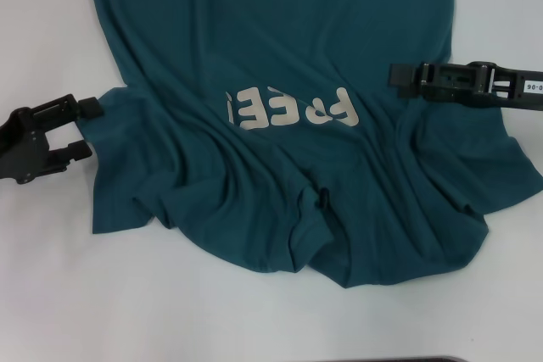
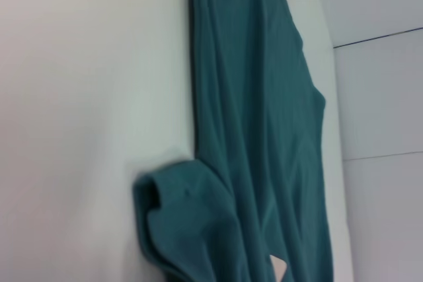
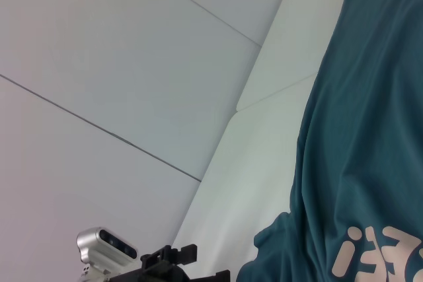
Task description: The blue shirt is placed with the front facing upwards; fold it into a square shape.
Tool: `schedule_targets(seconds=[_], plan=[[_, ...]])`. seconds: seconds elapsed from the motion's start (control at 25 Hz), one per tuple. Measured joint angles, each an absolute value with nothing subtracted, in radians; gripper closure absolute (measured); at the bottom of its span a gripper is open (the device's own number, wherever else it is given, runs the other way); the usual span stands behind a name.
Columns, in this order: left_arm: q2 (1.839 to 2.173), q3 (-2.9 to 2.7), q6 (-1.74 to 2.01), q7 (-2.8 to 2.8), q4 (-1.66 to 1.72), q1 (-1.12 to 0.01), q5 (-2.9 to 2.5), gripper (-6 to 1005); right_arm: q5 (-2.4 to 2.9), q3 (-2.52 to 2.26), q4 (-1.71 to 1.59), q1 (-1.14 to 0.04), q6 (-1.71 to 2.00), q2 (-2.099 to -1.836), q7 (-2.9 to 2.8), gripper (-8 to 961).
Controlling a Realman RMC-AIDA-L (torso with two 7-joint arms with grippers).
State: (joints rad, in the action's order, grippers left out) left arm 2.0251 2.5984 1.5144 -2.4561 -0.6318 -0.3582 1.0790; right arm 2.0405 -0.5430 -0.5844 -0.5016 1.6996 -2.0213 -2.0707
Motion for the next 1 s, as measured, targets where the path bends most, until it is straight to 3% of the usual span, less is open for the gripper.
schedule_targets(seconds=[1.0], plan=[[2.034,2.595,1.434,-2.447,-0.611,-0.381,1.020,137,2.040,-0.534,-0.584,-0.498,1.700,-2.019,-2.072,15]])
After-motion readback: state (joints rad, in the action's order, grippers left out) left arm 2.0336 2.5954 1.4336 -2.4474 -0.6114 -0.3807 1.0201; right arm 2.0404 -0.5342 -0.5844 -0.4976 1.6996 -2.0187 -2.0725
